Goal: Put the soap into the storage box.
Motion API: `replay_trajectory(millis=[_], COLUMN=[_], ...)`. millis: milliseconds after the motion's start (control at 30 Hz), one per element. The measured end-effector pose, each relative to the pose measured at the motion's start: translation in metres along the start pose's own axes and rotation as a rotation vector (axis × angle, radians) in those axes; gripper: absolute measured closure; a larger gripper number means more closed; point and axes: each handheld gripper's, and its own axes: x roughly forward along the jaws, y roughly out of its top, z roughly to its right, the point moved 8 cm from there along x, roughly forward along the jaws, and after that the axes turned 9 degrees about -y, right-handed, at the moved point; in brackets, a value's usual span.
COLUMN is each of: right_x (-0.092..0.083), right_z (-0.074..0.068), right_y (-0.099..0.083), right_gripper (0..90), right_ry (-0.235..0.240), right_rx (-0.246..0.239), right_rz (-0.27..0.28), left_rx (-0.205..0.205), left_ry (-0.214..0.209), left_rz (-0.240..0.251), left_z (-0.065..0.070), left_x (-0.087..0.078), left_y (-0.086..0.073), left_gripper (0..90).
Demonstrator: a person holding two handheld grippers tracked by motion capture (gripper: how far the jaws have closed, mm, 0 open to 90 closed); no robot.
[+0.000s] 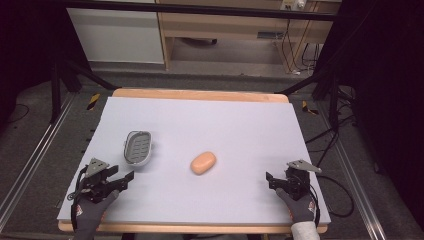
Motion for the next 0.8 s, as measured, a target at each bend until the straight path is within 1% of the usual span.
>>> replay_trajectory(millis=[67,100,133,167,200,267,500,800], right_x=[0.000,0.000,0.000,0.000,0.000,0.000,-0.002,-0.002], right_z=[0.000,0.000,-0.001,-0.001,-0.001,-0.001,-0.002,-0.006], right_y=[0.000,0.000,-0.001,-0.001,-0.001,-0.001,0.000,0.000], right_gripper=[9.5,9.5,9.5,9.4,9.3,9.2,7.8,7.3], right_ry=[0.000,0.000,0.002,0.003,0.006,0.006,0.015,0.027], right_rx=[-0.001,-0.002,0.001,-0.003,0.002,-0.002,-0.006,-0.003], right_rz=[0.001,0.000,-0.002,-0.001,-0.002,-0.002,0.004,0.003], left_rx=[0.000,0.009,0.006,0.012,0.008,0.013,0.037,0.059], left_ry=[-0.009,-0.012,-0.017,-0.017,-0.022,-0.024,-0.040,-0.052], left_rz=[0.002,0.000,0.006,0.007,0.011,0.011,0.018,0.035], left_z=[0.004,0.007,0.009,0.010,0.012,0.014,0.026,0.035], left_x=[0.000,0.000,0.000,-0.001,0.000,0.000,0.003,0.000], left_y=[0.002,0.003,0.004,0.005,0.006,0.006,0.013,0.023], left_gripper=[33.1,33.1,33.1,33.2,33.2,33.3,33.7,33.7])
